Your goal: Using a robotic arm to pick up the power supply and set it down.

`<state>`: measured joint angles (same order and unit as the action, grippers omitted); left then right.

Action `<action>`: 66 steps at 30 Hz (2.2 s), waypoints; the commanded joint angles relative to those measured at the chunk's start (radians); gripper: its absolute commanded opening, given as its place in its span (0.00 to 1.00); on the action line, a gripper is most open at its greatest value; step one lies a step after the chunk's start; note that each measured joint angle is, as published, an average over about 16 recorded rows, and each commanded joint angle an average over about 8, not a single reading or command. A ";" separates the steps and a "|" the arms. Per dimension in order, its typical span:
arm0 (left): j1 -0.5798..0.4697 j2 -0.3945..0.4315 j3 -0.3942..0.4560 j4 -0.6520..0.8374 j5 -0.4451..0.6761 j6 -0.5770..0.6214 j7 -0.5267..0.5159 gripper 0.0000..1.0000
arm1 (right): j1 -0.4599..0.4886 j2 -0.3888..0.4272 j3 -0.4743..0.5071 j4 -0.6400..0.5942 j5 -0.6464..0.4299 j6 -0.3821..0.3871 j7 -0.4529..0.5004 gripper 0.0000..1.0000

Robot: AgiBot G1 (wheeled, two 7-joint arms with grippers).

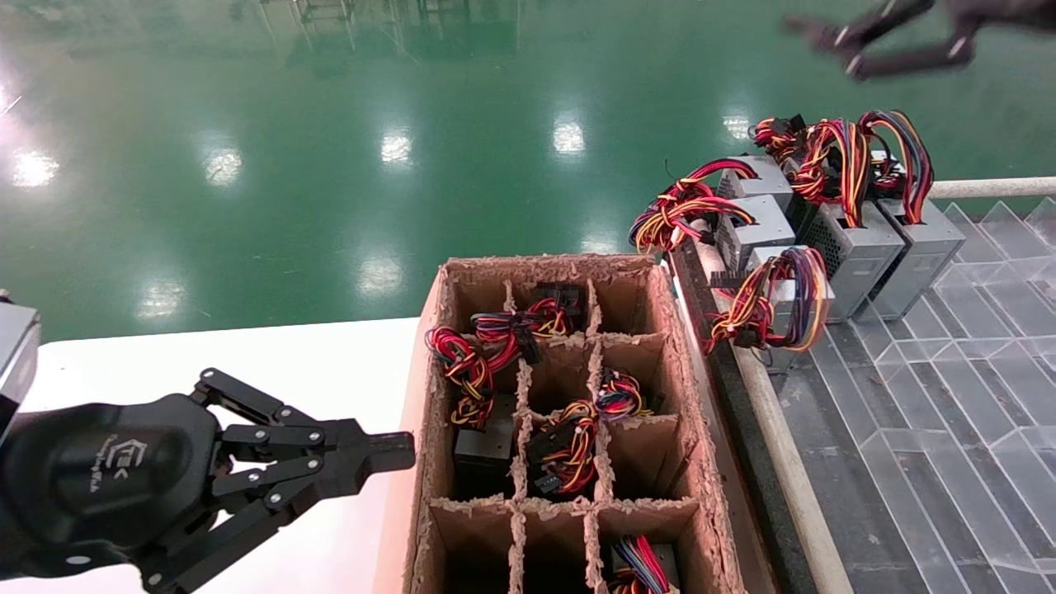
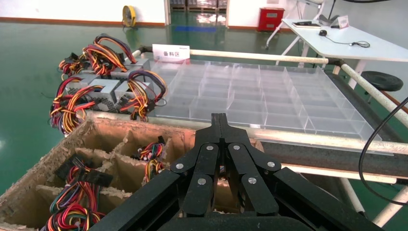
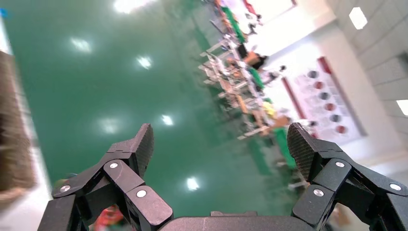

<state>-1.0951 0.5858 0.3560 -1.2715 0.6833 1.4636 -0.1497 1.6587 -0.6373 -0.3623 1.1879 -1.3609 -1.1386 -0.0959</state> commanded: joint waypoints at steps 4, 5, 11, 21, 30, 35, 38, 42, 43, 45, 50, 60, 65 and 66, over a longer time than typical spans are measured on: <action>0.000 0.000 0.000 0.000 0.000 0.000 0.000 0.00 | -0.050 0.003 0.008 0.008 0.055 -0.030 0.024 1.00; 0.000 0.000 0.000 0.000 0.000 0.000 0.000 0.04 | -0.061 0.004 0.010 0.010 0.067 -0.036 0.030 1.00; 0.000 0.000 0.000 0.000 0.000 0.000 0.000 0.79 | -0.124 0.006 0.019 0.021 0.135 -0.075 0.060 1.00; 0.000 0.000 0.000 0.000 0.000 0.000 0.000 1.00 | -0.230 0.011 0.033 0.038 0.249 -0.140 0.112 1.00; 0.000 0.000 0.000 0.000 0.000 0.000 0.000 1.00 | -0.325 0.015 0.047 0.054 0.351 -0.198 0.158 1.00; 0.000 0.000 0.000 0.000 0.000 0.000 0.000 1.00 | -0.378 0.017 0.054 0.062 0.408 -0.231 0.184 1.00; 0.000 0.000 0.000 0.000 0.000 0.000 0.000 1.00 | -0.410 0.019 0.058 0.068 0.443 -0.250 0.199 1.00; 0.000 0.000 0.001 0.000 0.000 0.000 0.000 1.00 | -0.452 0.020 0.064 0.075 0.488 -0.276 0.219 1.00; 0.000 0.000 0.001 0.000 0.000 0.000 0.000 1.00 | -0.463 0.021 0.066 0.076 0.500 -0.283 0.225 1.00; 0.000 0.000 0.001 0.000 0.000 0.000 0.000 1.00 | -0.484 0.022 0.069 0.080 0.522 -0.296 0.235 1.00; 0.000 0.000 0.001 0.000 0.000 0.000 0.000 1.00 | -0.537 0.024 0.076 0.089 0.579 -0.328 0.261 1.00; 0.000 0.000 0.001 0.000 -0.001 -0.001 0.000 1.00 | -0.601 0.026 0.085 0.099 0.649 -0.367 0.290 1.00; 0.000 0.000 0.001 0.000 -0.001 -0.001 0.000 1.00 | -0.600 0.026 0.086 0.099 0.649 -0.367 0.289 1.00; 0.000 0.000 0.001 0.000 -0.001 -0.001 0.000 1.00 | -0.599 0.026 0.086 0.099 0.648 -0.366 0.289 1.00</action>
<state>-1.0950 0.5854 0.3565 -1.2712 0.6826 1.4629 -0.1493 1.0595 -0.6109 -0.2768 1.2865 -0.7131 -1.5047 0.1928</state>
